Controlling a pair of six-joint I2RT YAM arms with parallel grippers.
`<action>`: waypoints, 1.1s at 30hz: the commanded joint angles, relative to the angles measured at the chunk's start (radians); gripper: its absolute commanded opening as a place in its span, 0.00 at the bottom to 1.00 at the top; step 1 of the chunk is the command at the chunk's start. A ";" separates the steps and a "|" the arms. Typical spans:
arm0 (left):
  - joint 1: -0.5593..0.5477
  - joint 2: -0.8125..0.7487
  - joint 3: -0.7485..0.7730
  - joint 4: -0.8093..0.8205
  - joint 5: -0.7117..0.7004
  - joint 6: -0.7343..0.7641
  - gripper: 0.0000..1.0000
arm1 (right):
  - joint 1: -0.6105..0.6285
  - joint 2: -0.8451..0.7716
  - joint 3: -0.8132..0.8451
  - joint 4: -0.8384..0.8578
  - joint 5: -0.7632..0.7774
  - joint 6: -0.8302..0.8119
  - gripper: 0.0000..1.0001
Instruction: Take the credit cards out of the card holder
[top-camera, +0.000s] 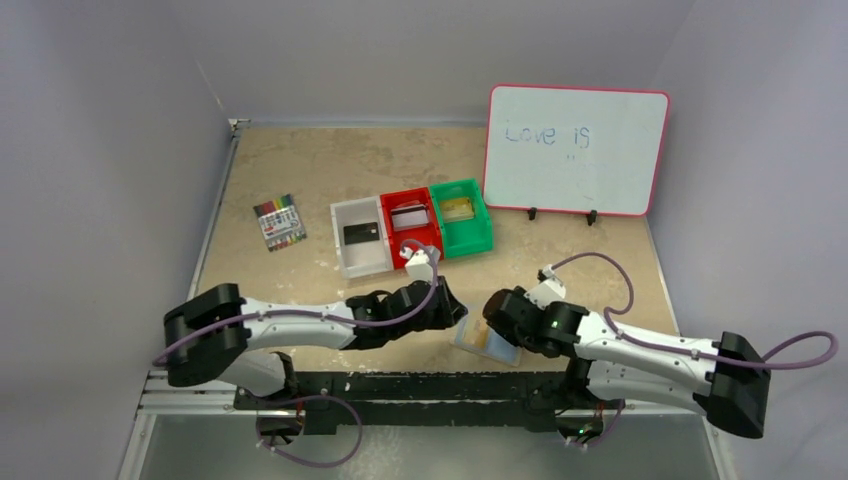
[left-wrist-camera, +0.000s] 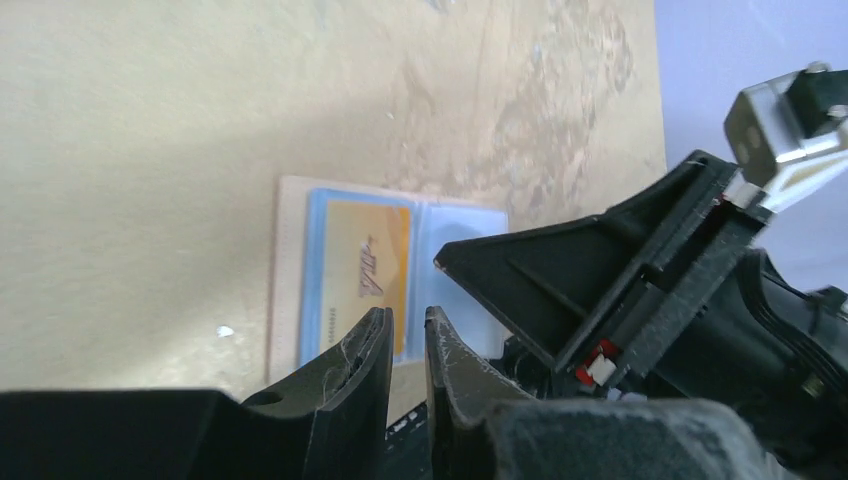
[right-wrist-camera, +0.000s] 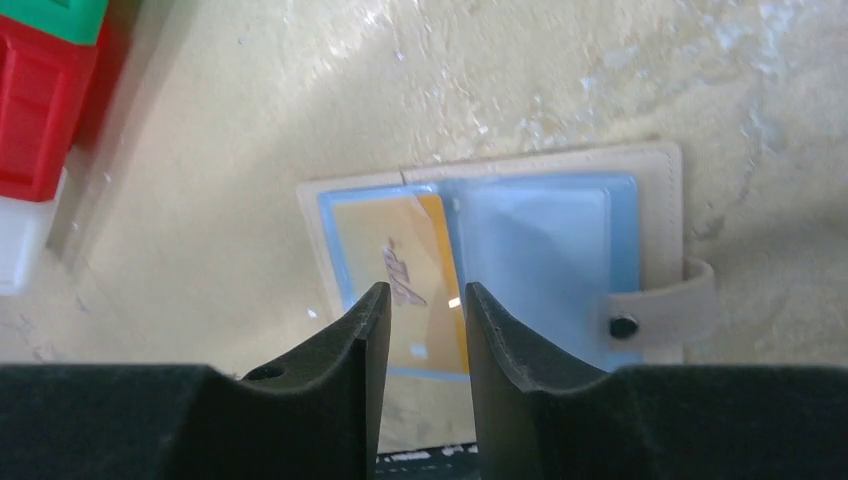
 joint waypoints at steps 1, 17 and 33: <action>0.003 -0.130 -0.022 -0.153 -0.204 0.043 0.19 | -0.115 0.020 -0.001 0.198 -0.074 -0.253 0.37; 0.006 -0.138 -0.027 -0.180 -0.187 0.079 0.26 | -0.203 0.041 -0.094 0.327 -0.209 -0.301 0.35; 0.009 -0.134 -0.025 -0.180 -0.186 0.079 0.26 | -0.203 0.119 -0.076 0.288 -0.229 -0.345 0.39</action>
